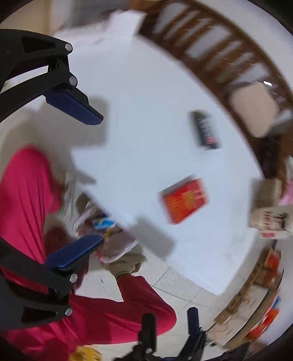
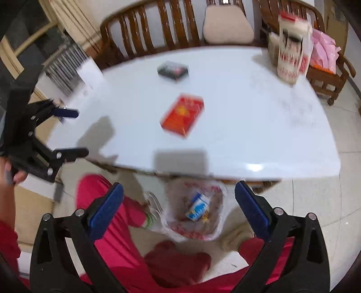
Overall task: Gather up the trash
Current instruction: 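Raise both tools back over the table toward the black box and red pack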
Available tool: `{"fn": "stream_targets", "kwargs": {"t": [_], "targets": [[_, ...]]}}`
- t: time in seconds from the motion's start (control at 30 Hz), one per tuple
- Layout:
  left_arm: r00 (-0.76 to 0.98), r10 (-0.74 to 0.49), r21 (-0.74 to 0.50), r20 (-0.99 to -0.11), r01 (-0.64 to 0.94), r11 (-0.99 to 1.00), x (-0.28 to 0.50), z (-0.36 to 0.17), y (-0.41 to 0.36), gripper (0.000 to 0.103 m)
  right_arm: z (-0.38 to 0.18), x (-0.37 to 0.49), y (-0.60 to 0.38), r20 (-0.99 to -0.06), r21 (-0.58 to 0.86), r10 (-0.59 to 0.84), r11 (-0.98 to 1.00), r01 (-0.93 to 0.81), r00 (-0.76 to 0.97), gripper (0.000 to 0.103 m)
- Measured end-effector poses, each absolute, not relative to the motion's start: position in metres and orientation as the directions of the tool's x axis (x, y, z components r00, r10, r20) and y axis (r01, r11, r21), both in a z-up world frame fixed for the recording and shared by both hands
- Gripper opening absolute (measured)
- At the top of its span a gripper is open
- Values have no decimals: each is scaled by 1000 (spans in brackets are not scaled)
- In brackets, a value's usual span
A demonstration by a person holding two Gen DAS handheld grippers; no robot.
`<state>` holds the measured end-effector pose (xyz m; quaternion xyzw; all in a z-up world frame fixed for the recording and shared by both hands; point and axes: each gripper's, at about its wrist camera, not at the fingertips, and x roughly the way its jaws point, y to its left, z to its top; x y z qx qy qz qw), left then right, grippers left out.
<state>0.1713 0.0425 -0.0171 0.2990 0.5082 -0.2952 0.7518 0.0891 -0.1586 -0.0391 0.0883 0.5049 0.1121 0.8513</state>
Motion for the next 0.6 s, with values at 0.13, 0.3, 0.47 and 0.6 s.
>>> {"fn": "stream_targets", "kwargs": {"t": [0.13,0.3,0.47,0.6], "targets": [[319,-204,151,-926,806,572,208,38,38,95,15,100,-165,-811,214,213,975,-62,545,96],[284,-268,142,-921,883,448,237,70,26,95,52,117,-179,-794,241,193,970,8,577,96],[253,-244,191,-936,949,251,263,61,9,95,67,135,-188,-799,211,119,974,89,589,96],[188,-200,158,-962,975,156,291,34,0,95,62,157,-186,-802,233,120,965,121,585,96]]}}
